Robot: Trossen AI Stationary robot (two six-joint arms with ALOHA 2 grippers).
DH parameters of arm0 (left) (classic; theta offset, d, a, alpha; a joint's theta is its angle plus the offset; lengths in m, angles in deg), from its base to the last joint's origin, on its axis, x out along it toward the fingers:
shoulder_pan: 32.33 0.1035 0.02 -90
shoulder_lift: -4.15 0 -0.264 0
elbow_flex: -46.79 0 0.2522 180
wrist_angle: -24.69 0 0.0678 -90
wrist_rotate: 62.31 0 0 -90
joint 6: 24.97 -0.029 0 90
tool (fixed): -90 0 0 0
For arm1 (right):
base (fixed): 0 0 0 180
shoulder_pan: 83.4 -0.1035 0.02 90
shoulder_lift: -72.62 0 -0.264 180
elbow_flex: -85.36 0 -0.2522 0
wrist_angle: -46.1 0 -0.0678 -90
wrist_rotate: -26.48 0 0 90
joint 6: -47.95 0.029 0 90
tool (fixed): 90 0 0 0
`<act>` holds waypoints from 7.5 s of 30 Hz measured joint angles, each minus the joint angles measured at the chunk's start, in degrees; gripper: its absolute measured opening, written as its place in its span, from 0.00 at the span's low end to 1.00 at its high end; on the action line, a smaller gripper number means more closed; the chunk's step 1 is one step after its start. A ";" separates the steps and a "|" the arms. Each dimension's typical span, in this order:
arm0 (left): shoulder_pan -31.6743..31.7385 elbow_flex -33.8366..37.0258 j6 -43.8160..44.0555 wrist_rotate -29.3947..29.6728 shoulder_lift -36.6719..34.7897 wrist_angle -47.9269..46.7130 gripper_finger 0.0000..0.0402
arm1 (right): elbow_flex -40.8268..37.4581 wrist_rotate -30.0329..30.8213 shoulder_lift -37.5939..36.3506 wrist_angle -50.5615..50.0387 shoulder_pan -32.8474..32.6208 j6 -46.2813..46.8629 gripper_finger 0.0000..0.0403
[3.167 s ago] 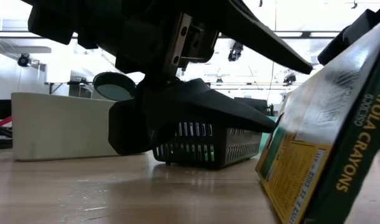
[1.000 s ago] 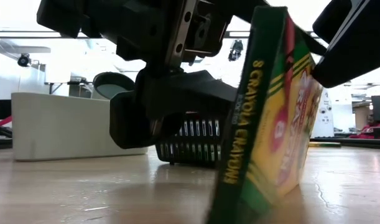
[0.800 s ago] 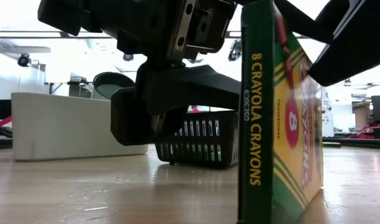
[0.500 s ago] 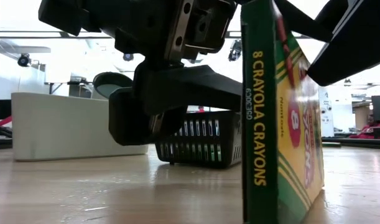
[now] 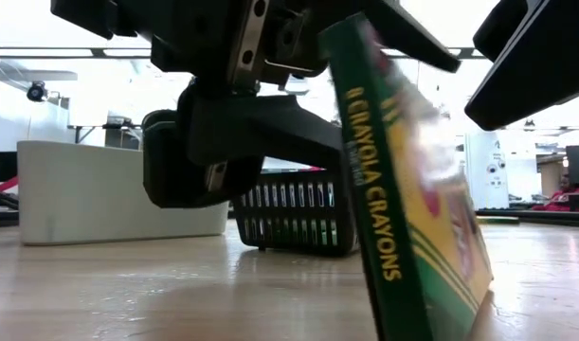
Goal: Pick & Place School Supplies
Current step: Put the crayon box into the light green bin
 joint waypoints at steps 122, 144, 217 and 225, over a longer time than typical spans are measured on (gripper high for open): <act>1.68 0.00 -4.18 18.43 -14.43 -14.21 0.10 | -5.65 31.30 -14.07 -20.47 -20.76 26.22 0.02; 2.51 0.00 2.89 32.51 -39.60 -64.25 0.10 | -16.57 31.43 -14.04 -19.76 -20.87 47.95 0.02; 36.76 0.20 -45.65 -1.51 -29.07 -27.95 0.10 | -12.00 31.28 -14.00 -18.33 -20.61 19.59 0.02; 44.40 -1.28 -48.03 -7.74 -21.93 -25.17 0.10 | -12.00 31.31 -14.00 -18.32 -20.61 11.03 0.02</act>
